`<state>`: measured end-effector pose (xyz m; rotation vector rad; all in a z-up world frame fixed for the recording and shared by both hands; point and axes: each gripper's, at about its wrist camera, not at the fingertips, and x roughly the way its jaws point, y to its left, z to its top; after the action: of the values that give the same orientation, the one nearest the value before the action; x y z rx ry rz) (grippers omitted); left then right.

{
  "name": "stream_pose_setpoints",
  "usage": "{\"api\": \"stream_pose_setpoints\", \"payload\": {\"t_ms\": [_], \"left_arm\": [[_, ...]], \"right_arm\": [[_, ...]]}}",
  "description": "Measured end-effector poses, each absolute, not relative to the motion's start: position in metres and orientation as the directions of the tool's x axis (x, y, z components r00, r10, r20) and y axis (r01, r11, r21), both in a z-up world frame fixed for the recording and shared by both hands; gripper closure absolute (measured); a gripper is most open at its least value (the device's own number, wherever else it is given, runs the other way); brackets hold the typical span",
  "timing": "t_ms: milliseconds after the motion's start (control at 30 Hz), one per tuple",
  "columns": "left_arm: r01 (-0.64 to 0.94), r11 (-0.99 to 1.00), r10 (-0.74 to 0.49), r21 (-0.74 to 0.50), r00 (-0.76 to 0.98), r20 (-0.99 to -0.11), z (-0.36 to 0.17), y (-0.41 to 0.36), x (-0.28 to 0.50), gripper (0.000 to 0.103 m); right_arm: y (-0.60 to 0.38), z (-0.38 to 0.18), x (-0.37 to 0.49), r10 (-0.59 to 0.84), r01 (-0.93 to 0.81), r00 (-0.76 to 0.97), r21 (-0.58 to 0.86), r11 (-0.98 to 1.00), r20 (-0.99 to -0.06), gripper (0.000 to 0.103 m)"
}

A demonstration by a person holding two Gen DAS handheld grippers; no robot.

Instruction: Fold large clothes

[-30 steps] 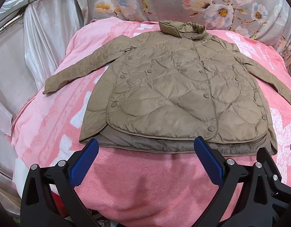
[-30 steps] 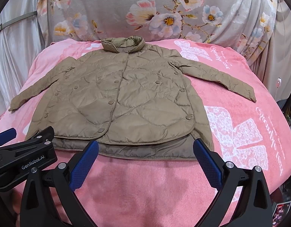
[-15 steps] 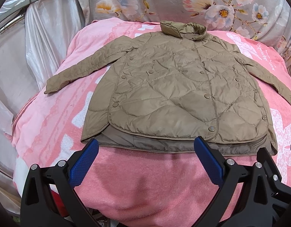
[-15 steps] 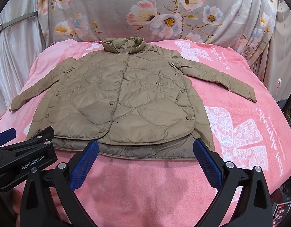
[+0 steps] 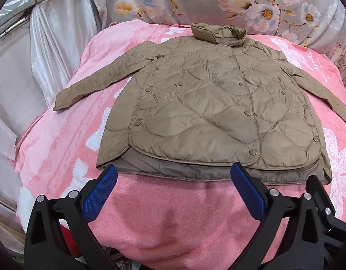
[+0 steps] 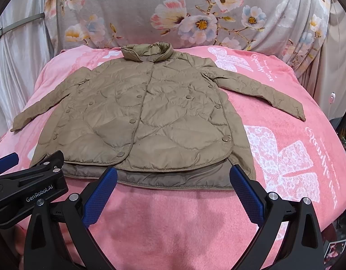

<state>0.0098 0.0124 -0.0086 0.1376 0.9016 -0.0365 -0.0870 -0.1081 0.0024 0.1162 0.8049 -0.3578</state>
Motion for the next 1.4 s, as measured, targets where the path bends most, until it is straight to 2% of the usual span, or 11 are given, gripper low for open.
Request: {"api": "stream_pose_setpoints", "payload": {"t_ms": [633,1100,1267,1400], "left_arm": [[0.089,0.99,0.028,0.106,0.619,-0.785,-0.01,0.013,0.01,0.005],[0.088,0.989,0.044,0.121,0.604,-0.796,-0.018,0.008,0.02,0.005],[0.07,0.989,0.059,0.129,0.615,-0.787,-0.016,0.008,0.034,0.005],[0.049,0.991,0.07,0.127,0.619,-0.782,-0.015,0.014,0.052,0.005]], "right_arm": [[-0.108,0.003,-0.085,-0.265,0.355,0.635,-0.03,0.934,-0.726,0.005],[-0.124,-0.008,-0.072,-0.199,0.324,0.639,0.026,0.946,-0.743,0.005],[-0.166,-0.007,-0.061,-0.181,0.366,0.64,0.09,0.926,-0.747,0.005],[-0.239,-0.006,-0.049,-0.22,0.482,0.632,0.154,0.863,-0.743,0.005]]}}
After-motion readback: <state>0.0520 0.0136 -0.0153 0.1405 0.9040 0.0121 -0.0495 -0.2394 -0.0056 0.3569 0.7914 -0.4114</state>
